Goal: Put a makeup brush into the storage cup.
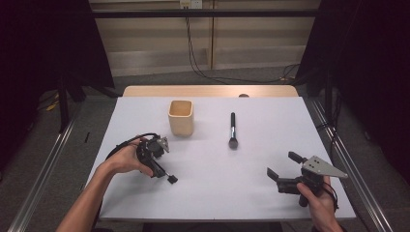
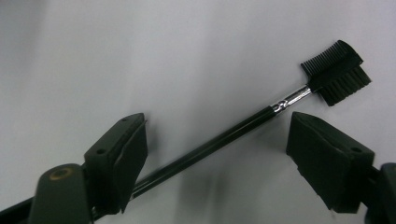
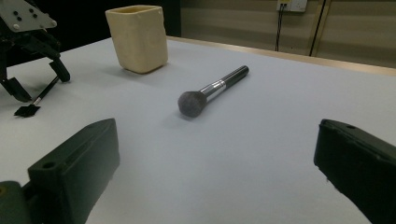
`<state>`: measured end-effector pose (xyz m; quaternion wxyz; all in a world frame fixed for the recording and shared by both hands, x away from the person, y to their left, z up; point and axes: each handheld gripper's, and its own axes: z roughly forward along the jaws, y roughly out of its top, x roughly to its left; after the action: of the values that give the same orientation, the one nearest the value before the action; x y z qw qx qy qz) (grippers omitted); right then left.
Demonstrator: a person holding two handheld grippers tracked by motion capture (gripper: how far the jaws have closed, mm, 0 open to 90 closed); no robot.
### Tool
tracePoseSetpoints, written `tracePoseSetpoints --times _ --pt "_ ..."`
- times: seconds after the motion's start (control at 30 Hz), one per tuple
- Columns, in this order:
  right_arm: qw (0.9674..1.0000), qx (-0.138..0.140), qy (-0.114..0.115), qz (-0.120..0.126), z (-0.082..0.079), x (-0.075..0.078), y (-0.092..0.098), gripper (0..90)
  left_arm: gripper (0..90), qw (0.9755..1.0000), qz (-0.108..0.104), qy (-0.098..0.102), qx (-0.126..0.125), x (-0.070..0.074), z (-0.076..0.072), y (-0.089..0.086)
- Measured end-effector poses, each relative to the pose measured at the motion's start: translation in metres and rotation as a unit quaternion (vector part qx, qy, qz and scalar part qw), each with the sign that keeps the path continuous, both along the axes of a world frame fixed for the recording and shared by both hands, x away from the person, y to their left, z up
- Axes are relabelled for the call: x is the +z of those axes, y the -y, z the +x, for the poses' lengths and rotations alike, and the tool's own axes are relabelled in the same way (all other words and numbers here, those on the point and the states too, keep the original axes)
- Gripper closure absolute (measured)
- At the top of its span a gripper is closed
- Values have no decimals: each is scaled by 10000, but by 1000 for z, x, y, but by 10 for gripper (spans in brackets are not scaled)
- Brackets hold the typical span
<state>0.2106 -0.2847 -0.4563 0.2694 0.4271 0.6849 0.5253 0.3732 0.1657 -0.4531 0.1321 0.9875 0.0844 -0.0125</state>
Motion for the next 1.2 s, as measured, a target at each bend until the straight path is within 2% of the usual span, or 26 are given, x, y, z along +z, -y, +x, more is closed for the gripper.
tracePoseSetpoints --times 0.27,0.3,0.37,0.5,0.57,0.6,0.7,0.83,0.97,1.2 --pt "10000 -1 1 6 0 0 -1 0 318 9998 140 -44 -130 3 -2 5" --pt "10000 0 0 1 0 0 -1 0 342 9999 116 -67 -49 3 -4 7" --pt "10000 11 6 -22 1 0 -1 0 394 9995 241 -79 -193 5 -4 10" --pt "10000 18 2 -18 1 0 -1 0 478 9998 185 -102 -71 5 -5 11" --pt "10000 3 -6 -3 0 0 -1 0 532 9996 227 -94 -136 7 -3 11" --pt "10000 6 -9 -9 0 0 -1 0 564 9998 170 -107 -38 6 -4 11" --pt "10000 6 -11 -10 0 0 -1 0 607 9996 263 -125 -56 7 -5 13" --pt "10000 7 -13 -11 0 0 -1 0 661 9996 220 -168 64 7 -4 13" --pt "10000 -3 -24 -12 1 0 0 0 743 9994 243 -229 52 8 -3 13" --pt "10000 21 -38 -8 1 0 -1 0 806 9992 279 -271 69 8 -3 15"
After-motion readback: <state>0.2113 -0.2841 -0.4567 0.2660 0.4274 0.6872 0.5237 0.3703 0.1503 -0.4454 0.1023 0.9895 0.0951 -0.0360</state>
